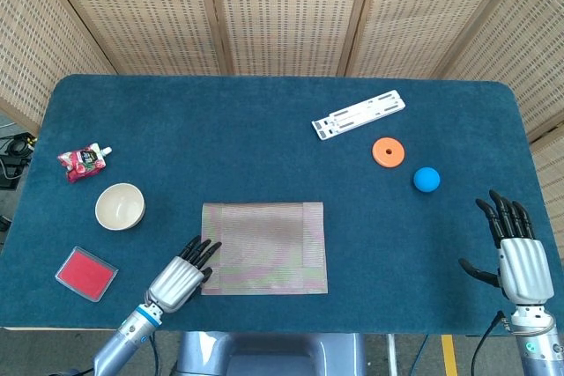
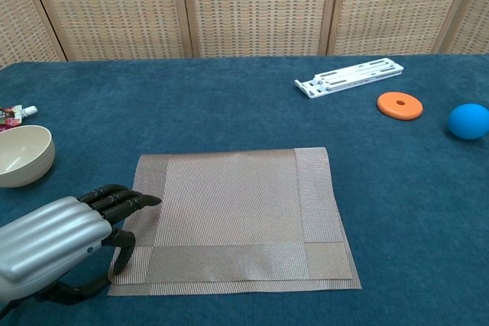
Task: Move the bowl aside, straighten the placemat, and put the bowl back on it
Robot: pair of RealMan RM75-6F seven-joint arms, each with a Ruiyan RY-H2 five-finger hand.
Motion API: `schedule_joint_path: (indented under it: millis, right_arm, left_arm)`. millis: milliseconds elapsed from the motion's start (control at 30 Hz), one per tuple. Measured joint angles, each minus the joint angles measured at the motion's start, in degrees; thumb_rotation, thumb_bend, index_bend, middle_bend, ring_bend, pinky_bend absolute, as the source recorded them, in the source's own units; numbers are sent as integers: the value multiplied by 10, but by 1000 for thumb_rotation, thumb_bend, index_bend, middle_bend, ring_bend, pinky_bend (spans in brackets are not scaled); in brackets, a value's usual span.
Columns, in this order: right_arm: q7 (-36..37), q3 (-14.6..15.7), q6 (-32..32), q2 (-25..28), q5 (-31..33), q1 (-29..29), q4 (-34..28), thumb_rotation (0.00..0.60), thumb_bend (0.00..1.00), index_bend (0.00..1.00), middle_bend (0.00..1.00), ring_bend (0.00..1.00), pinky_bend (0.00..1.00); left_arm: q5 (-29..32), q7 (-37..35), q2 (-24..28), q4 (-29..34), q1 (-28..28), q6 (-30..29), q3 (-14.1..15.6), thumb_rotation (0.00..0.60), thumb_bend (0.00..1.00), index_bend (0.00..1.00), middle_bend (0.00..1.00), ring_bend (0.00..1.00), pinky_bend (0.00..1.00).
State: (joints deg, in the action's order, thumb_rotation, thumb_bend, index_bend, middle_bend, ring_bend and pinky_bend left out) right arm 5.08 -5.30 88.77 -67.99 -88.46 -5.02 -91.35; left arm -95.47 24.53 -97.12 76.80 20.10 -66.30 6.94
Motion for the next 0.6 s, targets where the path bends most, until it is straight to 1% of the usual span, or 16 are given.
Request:
schedule_joint_path:
  millis: [200, 600]
  right_arm:
    - [1, 0, 0, 0, -1, 0, -1, 600, 139, 127, 0, 0, 0]
    - [3, 0, 0, 2, 0, 0, -1, 600, 139, 127, 0, 0, 0]
  left_arm:
    - [-3, -5, 0, -1, 1, -6, 0, 600, 411, 633, 0, 0, 0]
    - [-1, -5, 17, 24, 7, -14, -12, 600, 410, 629, 0, 0, 0]
